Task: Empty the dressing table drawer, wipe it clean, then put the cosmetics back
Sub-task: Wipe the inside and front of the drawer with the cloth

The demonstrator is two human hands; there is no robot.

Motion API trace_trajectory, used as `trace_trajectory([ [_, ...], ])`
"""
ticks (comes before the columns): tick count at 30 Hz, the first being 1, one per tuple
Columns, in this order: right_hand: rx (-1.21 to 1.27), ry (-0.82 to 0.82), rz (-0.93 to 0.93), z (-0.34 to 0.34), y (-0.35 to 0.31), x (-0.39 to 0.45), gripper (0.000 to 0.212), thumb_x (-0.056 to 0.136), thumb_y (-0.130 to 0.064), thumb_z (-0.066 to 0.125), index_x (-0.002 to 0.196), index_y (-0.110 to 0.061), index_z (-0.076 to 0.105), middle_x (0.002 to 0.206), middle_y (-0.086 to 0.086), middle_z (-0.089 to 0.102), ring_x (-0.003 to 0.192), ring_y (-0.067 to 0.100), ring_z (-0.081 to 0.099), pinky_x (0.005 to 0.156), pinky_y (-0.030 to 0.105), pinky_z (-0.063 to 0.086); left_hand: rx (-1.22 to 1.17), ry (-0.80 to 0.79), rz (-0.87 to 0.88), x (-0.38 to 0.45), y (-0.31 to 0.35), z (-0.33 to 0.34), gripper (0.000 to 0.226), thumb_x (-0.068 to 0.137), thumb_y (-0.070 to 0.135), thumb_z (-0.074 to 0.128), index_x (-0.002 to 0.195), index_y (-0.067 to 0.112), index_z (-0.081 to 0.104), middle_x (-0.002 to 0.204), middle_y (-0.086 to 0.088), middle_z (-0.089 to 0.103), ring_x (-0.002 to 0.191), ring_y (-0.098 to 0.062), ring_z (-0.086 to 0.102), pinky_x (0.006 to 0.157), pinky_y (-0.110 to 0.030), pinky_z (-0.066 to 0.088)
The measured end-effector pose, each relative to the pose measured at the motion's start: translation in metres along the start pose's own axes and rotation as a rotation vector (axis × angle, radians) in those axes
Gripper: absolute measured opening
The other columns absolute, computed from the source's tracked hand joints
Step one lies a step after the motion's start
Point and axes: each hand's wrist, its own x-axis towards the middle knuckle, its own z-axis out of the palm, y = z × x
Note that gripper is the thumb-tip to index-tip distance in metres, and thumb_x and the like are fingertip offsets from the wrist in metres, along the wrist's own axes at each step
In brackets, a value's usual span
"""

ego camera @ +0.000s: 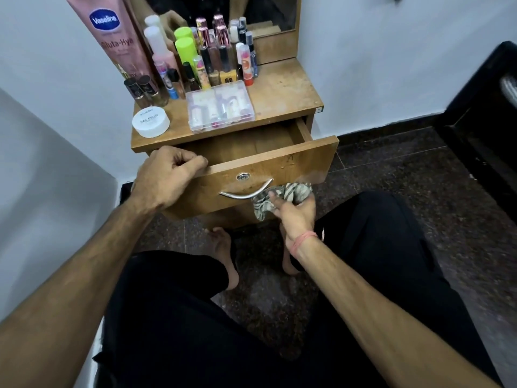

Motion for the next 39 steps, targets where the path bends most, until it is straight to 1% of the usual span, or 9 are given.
trace_trajectory([
  [4, -0.192, 0.212, -0.405, -0.01, -0.027, -0.006, 0.052, 0.084, -0.015, 0.092, 0.119, -0.029, 0.056, 0.121, -0.008, 0.068, 0.113, 0.004, 0.068, 0.105, 0.029, 0.055, 0.016, 0.017, 0.036, 0.0, 0.001, 0.003, 0.033, 0.089, 0.053, 0.062, 0.08, 0.03, 0.083, 0.091, 0.014, 0.08, 0.093, -0.014, 0.07, 0.087, -0.042, 0.051],
  [8, -0.233, 0.223, -0.63, -0.02, -0.048, 0.009, 0.043, 0.095, -0.015, 0.079, 0.128, -0.023, 0.051, 0.133, 0.005, 0.06, 0.122, 0.013, 0.067, 0.105, 0.031, 0.058, 0.04, 0.02, 0.055, 0.0, 0.001, 0.005, 0.032, 0.091, 0.05, 0.061, 0.081, 0.029, 0.083, 0.091, 0.016, 0.079, 0.091, -0.01, 0.068, 0.085, -0.04, 0.046],
  [12, -0.092, 0.267, -0.489, -0.024, -0.032, 0.021, 0.036, 0.104, -0.018, 0.07, 0.128, -0.03, 0.046, 0.129, 0.001, 0.063, 0.11, 0.006, 0.073, 0.085, 0.027, 0.064, 0.042, 0.026, 0.055, -0.001, 0.002, 0.004, 0.039, 0.085, 0.055, 0.056, 0.083, 0.027, 0.084, 0.093, 0.015, 0.08, 0.092, -0.013, 0.067, 0.089, -0.046, 0.051],
  [14, -0.007, 0.301, -0.378, -0.026, -0.023, 0.026, 0.036, 0.106, -0.02, 0.069, 0.135, -0.026, 0.049, 0.125, -0.006, 0.068, 0.111, 0.001, 0.072, 0.092, 0.025, 0.062, 0.042, 0.028, 0.051, -0.002, 0.002, 0.004, 0.041, 0.085, 0.056, 0.055, 0.085, 0.028, 0.085, 0.094, 0.014, 0.08, 0.093, -0.016, 0.067, 0.089, -0.047, 0.051],
  [18, 0.157, 0.344, -0.074, -0.019, -0.012, 0.03, 0.036, 0.108, -0.018, 0.066, 0.141, -0.008, 0.058, 0.134, 0.015, 0.071, 0.118, 0.033, 0.074, 0.086, 0.044, 0.067, 0.061, 0.041, 0.056, -0.004, 0.002, 0.004, 0.04, 0.084, 0.056, 0.055, 0.084, 0.028, 0.084, 0.091, 0.014, 0.079, 0.093, -0.02, 0.068, 0.086, -0.044, 0.049],
  [23, 0.142, 0.379, -0.217, -0.014, -0.026, 0.004, 0.048, 0.099, -0.01, 0.077, 0.143, -0.006, 0.058, 0.127, 0.012, 0.074, 0.103, 0.026, 0.079, 0.07, 0.035, 0.069, 0.07, 0.026, 0.037, -0.005, 0.004, 0.003, 0.041, 0.083, 0.057, 0.054, 0.082, 0.03, 0.083, 0.092, 0.013, 0.08, 0.094, -0.02, 0.069, 0.087, -0.045, 0.051],
  [28, -0.072, 0.085, -0.373, 0.003, -0.036, -0.039, 0.045, 0.089, -0.025, 0.089, 0.127, -0.017, 0.067, 0.115, -0.001, 0.079, 0.097, 0.014, 0.08, 0.078, 0.034, 0.067, 0.069, 0.023, 0.035, -0.007, 0.006, 0.002, 0.043, 0.083, 0.06, 0.051, 0.077, 0.03, 0.081, 0.088, 0.013, 0.08, 0.092, -0.018, 0.07, 0.087, -0.045, 0.053],
  [32, -0.725, -0.066, -0.818, 0.016, -0.029, -0.059, 0.031, 0.085, -0.031, 0.086, 0.104, -0.016, 0.068, 0.106, -0.004, 0.067, 0.096, 0.017, 0.065, 0.082, 0.036, 0.056, 0.097, 0.023, 0.036, -0.009, 0.007, 0.002, 0.043, 0.081, 0.062, 0.048, 0.076, 0.032, 0.079, 0.08, 0.011, 0.076, 0.088, -0.021, 0.07, 0.086, -0.046, 0.056],
  [39, -1.39, -0.238, -1.172, 0.03, -0.021, -0.079, 0.021, 0.094, -0.027, 0.071, 0.112, -0.016, 0.07, 0.124, -0.001, 0.057, 0.11, 0.025, 0.051, 0.078, 0.036, 0.056, 0.139, 0.043, 0.071, -0.015, 0.008, 0.005, 0.046, 0.08, 0.062, 0.048, 0.079, 0.026, 0.077, 0.076, 0.004, 0.075, 0.082, -0.021, 0.069, 0.083, -0.044, 0.054],
])
